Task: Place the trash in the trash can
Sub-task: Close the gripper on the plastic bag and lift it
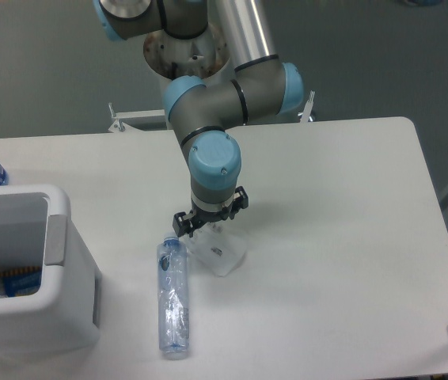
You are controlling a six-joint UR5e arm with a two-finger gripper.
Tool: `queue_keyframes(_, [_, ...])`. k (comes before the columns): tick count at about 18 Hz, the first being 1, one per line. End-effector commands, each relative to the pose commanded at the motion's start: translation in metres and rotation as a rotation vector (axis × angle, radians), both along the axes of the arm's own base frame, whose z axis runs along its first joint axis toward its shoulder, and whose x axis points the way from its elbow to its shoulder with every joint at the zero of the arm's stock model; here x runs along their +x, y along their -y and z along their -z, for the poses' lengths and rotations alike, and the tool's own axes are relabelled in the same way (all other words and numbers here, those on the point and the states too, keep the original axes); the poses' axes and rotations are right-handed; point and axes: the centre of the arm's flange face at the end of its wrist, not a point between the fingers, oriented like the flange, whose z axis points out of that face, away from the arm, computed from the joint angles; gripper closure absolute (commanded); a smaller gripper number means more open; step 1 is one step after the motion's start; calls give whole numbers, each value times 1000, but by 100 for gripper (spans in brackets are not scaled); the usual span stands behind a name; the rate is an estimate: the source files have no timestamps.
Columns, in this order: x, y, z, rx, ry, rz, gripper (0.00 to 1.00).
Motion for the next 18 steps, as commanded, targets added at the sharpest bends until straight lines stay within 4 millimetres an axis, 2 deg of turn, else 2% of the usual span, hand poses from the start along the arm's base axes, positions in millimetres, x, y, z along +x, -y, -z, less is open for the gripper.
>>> queue_keyframes(2, [1, 1, 1, -1, 3, 0, 22])
queue_keyframes(6, [2, 1, -1, 1, -1, 3, 50])
queue_keyframes(9, [1, 1, -1, -1, -3, 2, 63])
queue_keyframes(15, [-3, 2, -5, -21, -34, 8, 79])
queue_keyframes(18, [-8, 0, -13, -8, -49, 13, 81])
